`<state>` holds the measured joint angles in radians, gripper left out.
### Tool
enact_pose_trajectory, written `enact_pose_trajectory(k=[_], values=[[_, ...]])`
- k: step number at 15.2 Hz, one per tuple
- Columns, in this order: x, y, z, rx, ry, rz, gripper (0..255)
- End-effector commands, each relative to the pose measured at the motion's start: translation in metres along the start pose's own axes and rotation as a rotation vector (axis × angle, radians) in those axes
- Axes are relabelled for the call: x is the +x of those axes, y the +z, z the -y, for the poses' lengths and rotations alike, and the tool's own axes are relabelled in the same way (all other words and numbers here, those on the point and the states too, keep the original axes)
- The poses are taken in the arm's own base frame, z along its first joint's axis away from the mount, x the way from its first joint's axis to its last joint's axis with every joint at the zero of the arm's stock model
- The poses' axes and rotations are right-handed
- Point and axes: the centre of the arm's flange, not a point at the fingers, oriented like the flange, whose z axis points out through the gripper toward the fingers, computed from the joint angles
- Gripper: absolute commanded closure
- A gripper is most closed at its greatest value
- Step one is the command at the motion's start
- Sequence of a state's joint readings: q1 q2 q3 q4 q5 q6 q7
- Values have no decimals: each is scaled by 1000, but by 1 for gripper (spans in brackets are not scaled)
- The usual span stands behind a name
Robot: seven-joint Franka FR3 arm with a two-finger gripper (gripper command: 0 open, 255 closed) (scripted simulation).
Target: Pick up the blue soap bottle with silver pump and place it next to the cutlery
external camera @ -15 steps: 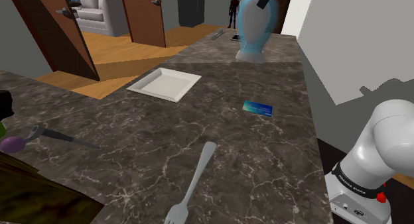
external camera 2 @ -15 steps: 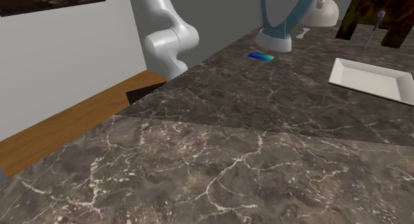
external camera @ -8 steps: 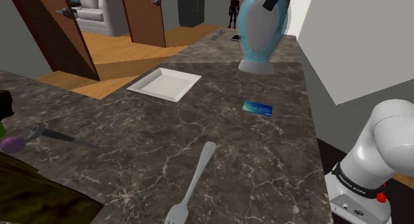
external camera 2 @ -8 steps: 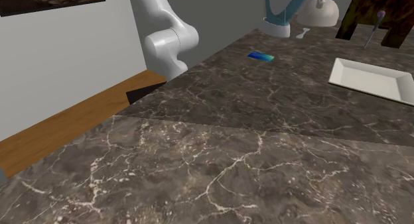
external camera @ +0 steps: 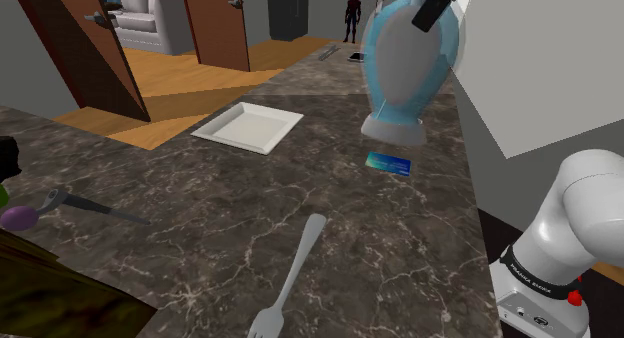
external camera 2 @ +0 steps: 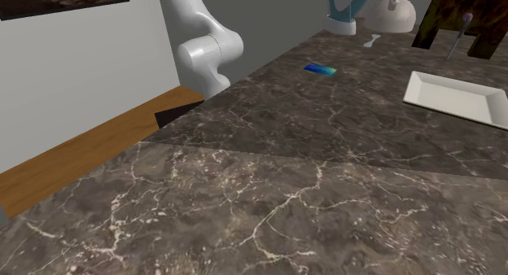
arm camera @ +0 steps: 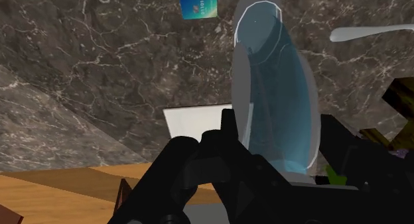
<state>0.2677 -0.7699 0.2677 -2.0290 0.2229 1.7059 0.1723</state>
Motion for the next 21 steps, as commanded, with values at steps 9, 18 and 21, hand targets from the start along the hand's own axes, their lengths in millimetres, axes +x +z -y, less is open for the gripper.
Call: enact_pose_trajectory(k=[9, 18, 21], values=[[-47, -8, 125, 0, 1, 0, 255], [-85, -9, 220, 0, 1, 0, 255], [-91, 5, 218, 0, 1, 0, 255]])
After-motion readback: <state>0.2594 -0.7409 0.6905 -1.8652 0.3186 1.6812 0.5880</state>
